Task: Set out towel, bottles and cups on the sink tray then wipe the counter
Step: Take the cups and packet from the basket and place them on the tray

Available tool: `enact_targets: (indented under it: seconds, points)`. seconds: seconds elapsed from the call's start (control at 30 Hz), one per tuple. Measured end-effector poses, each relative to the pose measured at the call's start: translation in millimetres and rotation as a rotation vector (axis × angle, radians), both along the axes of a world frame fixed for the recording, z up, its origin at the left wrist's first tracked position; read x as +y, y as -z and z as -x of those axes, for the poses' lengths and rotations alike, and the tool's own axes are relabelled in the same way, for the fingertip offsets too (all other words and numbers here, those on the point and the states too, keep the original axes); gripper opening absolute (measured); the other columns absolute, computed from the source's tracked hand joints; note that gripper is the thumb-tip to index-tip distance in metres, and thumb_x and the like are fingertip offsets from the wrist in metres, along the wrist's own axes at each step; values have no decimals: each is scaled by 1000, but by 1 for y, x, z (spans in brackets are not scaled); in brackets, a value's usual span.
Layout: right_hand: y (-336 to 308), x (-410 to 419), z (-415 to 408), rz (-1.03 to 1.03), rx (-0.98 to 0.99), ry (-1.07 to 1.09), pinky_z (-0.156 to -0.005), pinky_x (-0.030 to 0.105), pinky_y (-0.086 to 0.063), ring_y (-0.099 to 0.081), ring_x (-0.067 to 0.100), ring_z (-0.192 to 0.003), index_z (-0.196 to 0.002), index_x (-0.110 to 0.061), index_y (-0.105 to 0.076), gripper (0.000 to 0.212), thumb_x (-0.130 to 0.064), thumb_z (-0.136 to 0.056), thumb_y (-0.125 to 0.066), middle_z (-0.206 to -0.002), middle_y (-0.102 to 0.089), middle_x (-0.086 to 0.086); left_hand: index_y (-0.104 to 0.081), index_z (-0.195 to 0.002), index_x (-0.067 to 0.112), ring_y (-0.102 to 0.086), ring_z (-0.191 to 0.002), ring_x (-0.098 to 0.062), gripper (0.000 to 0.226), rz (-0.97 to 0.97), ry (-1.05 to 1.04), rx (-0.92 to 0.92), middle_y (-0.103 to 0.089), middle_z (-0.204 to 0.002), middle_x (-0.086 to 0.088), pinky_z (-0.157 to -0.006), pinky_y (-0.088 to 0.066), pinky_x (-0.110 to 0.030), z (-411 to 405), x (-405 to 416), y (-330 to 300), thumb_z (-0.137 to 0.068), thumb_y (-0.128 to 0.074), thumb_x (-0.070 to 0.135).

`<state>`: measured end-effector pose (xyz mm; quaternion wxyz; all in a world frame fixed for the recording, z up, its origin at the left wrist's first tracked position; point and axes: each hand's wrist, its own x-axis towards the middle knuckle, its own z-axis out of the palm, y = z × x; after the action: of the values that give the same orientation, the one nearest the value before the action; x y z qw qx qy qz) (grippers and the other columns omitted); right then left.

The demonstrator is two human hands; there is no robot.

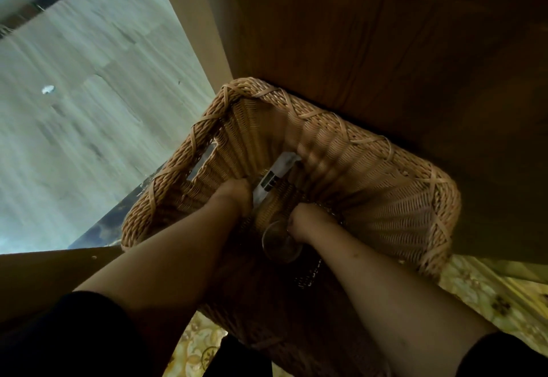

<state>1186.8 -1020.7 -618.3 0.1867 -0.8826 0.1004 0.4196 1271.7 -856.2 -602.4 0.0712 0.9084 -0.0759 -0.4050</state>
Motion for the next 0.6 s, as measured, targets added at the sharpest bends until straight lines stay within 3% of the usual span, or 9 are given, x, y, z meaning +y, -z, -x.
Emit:
enact_targets:
  seconds: [0.1, 0.23, 0.3, 0.4, 0.47, 0.6]
  points:
    - [-42, -20, -3, 5, -51, -7, -91, 39, -55, -66, 27, -103, -113, -18, -73, 22, -24, -94, -62, -114, -70, 6, -69, -109, 13, -63, -99, -25, 25, 24, 26, -100, -69, -109, -9, -84, -49, -35, 13, -1, -31, -93, -63, 31]
    - [-96, -43, -3, 8, -130, -33, -75, 33, -55, -67, 23, -90, -104, -20, -75, 18, -28, -95, -62, -100, -71, 3, -64, -90, 21, -57, -78, -13, 10, 104, -89, -186, -65, -90, -1, -73, -49, -30, 38, -3, -80, -94, -62, 29]
    - [-119, -50, -3, -4, -173, -46, -67, 30, -52, -66, 18, -81, -93, -23, -75, 13, -28, -94, -63, -89, -70, -1, -63, -93, 21, -59, -77, -11, 10, 151, -118, -213, -60, -80, 6, -72, -51, -29, 53, -2, -100, -95, -61, 31]
    - [-149, -51, -3, -50, -245, -58, -67, 31, -56, -67, 13, -76, -85, -25, -73, 14, -27, -95, -63, -82, -70, -4, -63, -103, 24, -62, -80, -7, 11, 255, -147, -294, -60, -82, 11, -70, -51, -22, 80, 6, -131, -95, -60, 32]
    - [-168, -47, -3, -88, -286, -68, -65, 30, -56, -67, 13, -75, -87, -25, -73, 13, -26, -96, -63, -82, -70, -3, -60, -97, 32, -62, -77, -2, 2, 296, -175, -356, -60, -81, 13, -66, -48, -17, 97, 15, -150, -95, -61, 33]
    - [-213, -31, 1, -119, -381, -155, -65, 34, -59, -68, 15, -73, -80, -26, -70, 17, -27, -95, -62, -78, -71, 0, -52, -77, 41, -60, -64, 0, 22, 391, -258, -545, -60, -70, 13, -60, -49, -17, 128, 32, -193, -94, -62, 33]
